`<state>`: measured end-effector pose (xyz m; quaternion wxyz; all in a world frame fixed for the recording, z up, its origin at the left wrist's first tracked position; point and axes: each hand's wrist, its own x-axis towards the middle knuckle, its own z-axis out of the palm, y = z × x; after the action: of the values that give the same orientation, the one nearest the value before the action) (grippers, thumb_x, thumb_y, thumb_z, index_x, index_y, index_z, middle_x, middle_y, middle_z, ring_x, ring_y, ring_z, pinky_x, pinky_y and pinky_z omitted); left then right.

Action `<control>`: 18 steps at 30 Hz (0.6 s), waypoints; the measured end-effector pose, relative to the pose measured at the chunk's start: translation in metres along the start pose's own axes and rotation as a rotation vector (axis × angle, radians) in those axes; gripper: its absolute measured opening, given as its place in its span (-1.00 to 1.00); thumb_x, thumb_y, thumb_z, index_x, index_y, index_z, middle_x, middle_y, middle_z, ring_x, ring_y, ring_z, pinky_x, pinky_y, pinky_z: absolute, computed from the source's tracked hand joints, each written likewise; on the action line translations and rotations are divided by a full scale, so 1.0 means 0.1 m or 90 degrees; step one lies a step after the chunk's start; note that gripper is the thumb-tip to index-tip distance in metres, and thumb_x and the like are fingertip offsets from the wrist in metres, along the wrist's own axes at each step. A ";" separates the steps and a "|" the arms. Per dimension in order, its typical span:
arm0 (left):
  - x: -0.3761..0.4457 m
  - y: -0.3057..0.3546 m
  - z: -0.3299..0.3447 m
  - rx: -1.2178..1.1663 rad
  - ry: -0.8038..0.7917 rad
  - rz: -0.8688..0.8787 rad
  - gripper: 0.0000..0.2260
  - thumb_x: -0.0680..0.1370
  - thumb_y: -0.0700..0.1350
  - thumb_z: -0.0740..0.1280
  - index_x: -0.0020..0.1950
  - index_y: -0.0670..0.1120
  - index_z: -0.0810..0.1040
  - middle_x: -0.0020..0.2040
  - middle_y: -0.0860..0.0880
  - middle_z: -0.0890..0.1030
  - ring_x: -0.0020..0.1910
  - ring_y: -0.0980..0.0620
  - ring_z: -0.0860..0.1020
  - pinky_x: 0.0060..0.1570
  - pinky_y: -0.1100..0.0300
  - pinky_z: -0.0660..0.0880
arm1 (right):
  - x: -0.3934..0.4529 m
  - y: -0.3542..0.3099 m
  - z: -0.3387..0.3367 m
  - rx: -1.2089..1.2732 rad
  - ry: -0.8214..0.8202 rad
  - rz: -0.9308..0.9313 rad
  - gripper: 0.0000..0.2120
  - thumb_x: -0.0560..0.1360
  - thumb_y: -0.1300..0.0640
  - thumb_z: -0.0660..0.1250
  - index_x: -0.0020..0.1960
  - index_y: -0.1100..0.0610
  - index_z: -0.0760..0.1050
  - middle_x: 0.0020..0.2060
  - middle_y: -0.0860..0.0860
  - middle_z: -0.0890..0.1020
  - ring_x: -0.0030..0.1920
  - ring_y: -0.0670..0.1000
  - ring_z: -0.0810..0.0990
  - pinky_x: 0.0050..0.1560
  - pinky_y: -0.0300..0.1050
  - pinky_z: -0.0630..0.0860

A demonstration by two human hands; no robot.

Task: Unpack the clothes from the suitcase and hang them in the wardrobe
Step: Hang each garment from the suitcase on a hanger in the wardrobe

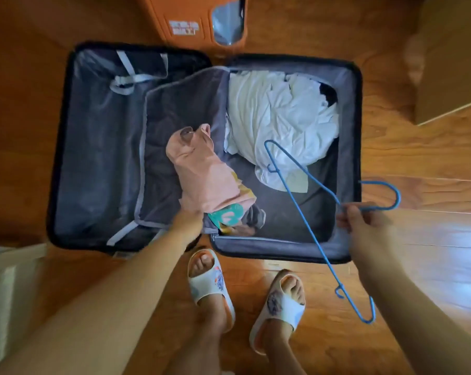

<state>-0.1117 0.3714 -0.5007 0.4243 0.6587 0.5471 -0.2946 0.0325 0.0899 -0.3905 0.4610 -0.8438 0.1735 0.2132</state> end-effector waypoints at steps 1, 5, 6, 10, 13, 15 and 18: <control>0.42 0.05 0.05 -0.057 0.023 -0.026 -0.59 0.70 0.03 0.16 0.41 -0.23 0.45 0.35 -0.23 0.52 0.29 -0.28 0.52 0.22 0.04 0.50 | 0.15 0.14 0.15 0.007 0.002 -0.003 -0.78 0.66 0.17 0.19 -0.09 0.03 0.55 -0.25 -0.04 0.65 -0.30 -0.21 0.61 -0.05 -0.13 0.50; 1.69 -0.02 0.24 -0.353 -0.019 -0.162 -0.45 0.51 0.28 0.36 0.35 -0.06 0.50 0.24 -0.13 0.59 0.18 -0.24 0.59 0.15 -0.21 0.58 | 0.56 0.64 0.57 0.026 0.019 -0.009 -0.77 0.66 0.17 0.21 -0.11 -0.01 0.55 -0.24 0.00 0.65 -0.23 -0.04 0.61 0.02 -0.04 0.54; 1.76 0.00 0.28 -0.358 -0.029 -0.157 -0.48 0.52 0.24 0.39 0.33 -0.07 0.52 0.26 -0.11 0.60 0.19 -0.21 0.60 0.11 -0.15 0.59 | 0.58 0.70 0.64 0.024 0.022 -0.007 -0.77 0.65 0.17 0.21 -0.11 -0.02 0.55 -0.24 0.00 0.65 -0.23 -0.04 0.60 0.01 -0.04 0.54; 1.31 0.12 0.21 -0.060 0.148 -0.018 -0.64 0.69 0.00 0.17 0.35 -0.20 0.52 0.31 -0.21 0.57 0.25 -0.27 0.55 0.16 -0.07 0.54 | 0.35 0.67 0.69 0.041 0.038 0.020 -0.77 0.67 0.19 0.19 -0.08 -0.01 0.54 -0.24 0.02 0.63 -0.23 -0.06 0.57 -0.01 -0.10 0.53; 0.51 0.19 -0.10 0.015 0.224 0.073 -0.60 0.73 -0.01 0.10 0.16 -0.29 0.58 0.17 -0.31 0.58 0.13 -0.30 0.54 0.10 -0.08 0.48 | -0.02 0.42 0.45 0.031 0.035 0.029 -0.77 0.66 0.20 0.19 -0.05 -0.01 0.57 -0.25 0.02 0.61 -0.23 -0.05 0.56 -0.05 -0.08 0.52; -0.14 0.33 -0.42 -0.085 0.219 0.136 -0.67 0.71 -0.03 0.16 0.10 -0.25 0.61 0.09 -0.20 0.57 0.03 -0.15 0.51 0.01 0.05 0.40 | -0.29 0.10 0.25 0.008 0.020 0.019 -0.75 0.65 0.20 0.21 -0.07 -0.01 0.60 -0.31 0.00 0.58 -0.28 -0.03 0.51 -0.12 -0.05 0.45; -1.21 0.61 -1.00 -0.326 0.090 0.221 -0.78 0.65 0.06 0.28 0.15 0.02 0.65 0.19 0.01 0.64 0.13 -0.02 0.59 0.10 0.05 0.50 | -0.68 -0.60 -0.14 -0.025 -0.002 -0.006 -0.77 0.64 0.22 0.22 -0.10 0.06 0.61 -0.43 -0.05 0.47 -0.34 0.01 0.40 -0.29 -0.08 0.30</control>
<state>-0.0878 0.4002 -0.3359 0.5811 0.6328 0.5111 -0.0237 0.0070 0.1151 -0.3057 0.4456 -0.8532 0.1643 0.2156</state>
